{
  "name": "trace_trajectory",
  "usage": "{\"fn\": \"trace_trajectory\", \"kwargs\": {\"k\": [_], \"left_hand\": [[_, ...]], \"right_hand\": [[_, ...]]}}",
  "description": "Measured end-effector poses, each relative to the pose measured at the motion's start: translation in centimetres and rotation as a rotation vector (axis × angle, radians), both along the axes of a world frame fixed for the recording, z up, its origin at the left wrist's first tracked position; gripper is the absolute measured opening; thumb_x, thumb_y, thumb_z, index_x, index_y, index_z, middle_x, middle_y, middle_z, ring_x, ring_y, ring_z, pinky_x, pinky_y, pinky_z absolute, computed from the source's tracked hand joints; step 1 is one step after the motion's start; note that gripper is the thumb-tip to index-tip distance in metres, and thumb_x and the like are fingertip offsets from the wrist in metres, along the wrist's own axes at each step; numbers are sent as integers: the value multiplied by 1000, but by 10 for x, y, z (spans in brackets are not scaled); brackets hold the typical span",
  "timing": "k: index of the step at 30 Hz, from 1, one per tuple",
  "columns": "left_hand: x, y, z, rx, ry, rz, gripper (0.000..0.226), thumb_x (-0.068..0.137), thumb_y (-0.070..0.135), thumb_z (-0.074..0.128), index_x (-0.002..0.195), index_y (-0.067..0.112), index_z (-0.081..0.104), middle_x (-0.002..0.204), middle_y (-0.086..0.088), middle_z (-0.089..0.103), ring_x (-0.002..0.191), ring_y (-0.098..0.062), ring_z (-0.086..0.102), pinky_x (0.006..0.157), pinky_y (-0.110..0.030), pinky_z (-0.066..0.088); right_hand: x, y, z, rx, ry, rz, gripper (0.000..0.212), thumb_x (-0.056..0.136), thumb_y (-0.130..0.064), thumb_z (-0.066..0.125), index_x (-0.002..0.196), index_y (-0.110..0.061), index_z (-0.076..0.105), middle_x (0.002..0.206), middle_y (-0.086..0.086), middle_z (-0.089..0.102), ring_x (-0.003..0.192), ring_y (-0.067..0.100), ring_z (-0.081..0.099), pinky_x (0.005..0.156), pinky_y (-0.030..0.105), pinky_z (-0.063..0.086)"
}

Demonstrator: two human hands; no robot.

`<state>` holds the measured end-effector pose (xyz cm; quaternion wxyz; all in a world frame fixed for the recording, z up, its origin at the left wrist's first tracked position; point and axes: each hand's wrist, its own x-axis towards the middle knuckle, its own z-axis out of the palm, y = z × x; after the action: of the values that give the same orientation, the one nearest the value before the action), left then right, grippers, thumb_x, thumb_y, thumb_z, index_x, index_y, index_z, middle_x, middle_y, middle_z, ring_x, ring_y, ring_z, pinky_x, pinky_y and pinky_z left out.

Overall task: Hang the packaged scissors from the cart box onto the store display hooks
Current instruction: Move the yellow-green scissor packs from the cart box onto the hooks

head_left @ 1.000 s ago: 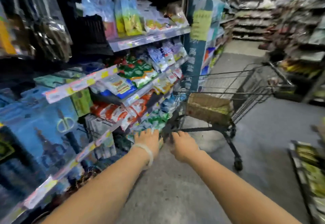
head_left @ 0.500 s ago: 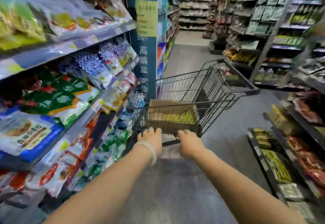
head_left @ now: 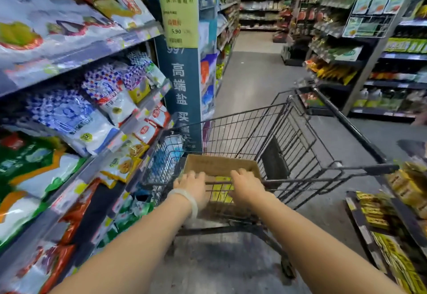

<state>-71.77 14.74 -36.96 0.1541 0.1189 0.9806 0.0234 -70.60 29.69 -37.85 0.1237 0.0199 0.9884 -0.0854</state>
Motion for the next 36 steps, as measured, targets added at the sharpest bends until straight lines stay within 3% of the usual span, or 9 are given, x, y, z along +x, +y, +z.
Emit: {"fn": "trace_trajectory", "kwargs": {"k": [4, 10, 18, 22, 29, 31, 34, 36], "left_hand": [[-74, 28, -1, 56, 20, 55, 65, 88, 27, 59, 143, 14, 28, 143, -12, 36, 133, -32, 34, 110, -44, 32], [-145, 44, -50, -6, -149, 89, 61, 89, 30, 56, 141, 15, 28, 144, -11, 33, 134, -34, 32, 110, -45, 31], [-240, 65, -117, 6, -279, 76, 60, 91, 25, 54, 143, 13, 27, 149, -10, 30, 138, -31, 28, 111, -42, 30], [-276, 69, -156, 0, -428, 53, 61, 92, 34, 54, 143, 12, 28, 147, -10, 33, 136, -32, 32, 111, -42, 30], [-320, 55, -252, -15, -680, 94, 66, 91, 38, 54, 146, 13, 26, 144, -11, 41, 132, -31, 38, 108, -39, 34], [-327, 54, -276, 15, -755, 130, 60, 91, 35, 54, 142, 12, 33, 141, -12, 43, 129, -31, 41, 107, -40, 37], [-334, 56, -308, 55, -775, 174, 50, 89, 34, 57, 131, 9, 47, 133, -13, 52, 124, -31, 49, 104, -38, 41], [-336, 61, -324, 27, -807, 177, 48, 90, 32, 55, 132, 8, 48, 132, -13, 54, 123, -31, 51, 103, -36, 42]], "right_hand": [[-81, 41, 6, -35, 32, -15, 49, 88, -24, 59, 131, -11, 40, 131, 13, 47, 121, 33, 45, 98, 44, 44], [-156, 68, -35, -51, -92, -23, 49, 90, -29, 55, 132, -11, 39, 135, 15, 44, 123, 35, 44, 98, 43, 41], [-232, 88, -119, -99, -318, -124, 55, 91, -31, 56, 137, -8, 36, 139, 16, 42, 127, 34, 43, 103, 41, 40], [-267, 90, -168, -132, -459, -218, 62, 91, -28, 56, 143, -8, 30, 145, 16, 38, 132, 32, 41, 109, 39, 37], [-299, 80, -260, -222, -689, -362, 59, 92, -29, 55, 141, -6, 31, 138, 16, 49, 125, 29, 49, 103, 37, 43], [-306, 79, -283, -251, -715, -415, 60, 92, -29, 56, 141, -6, 30, 137, 16, 49, 126, 30, 49, 104, 36, 42], [-317, 78, -315, -309, -747, -506, 70, 92, -28, 55, 146, -2, 18, 145, 19, 39, 140, 31, 29, 115, 36, 27], [-324, 76, -338, -365, -751, -624, 73, 90, -28, 59, 145, -3, 19, 146, 18, 38, 139, 32, 32, 114, 38, 30]]}}
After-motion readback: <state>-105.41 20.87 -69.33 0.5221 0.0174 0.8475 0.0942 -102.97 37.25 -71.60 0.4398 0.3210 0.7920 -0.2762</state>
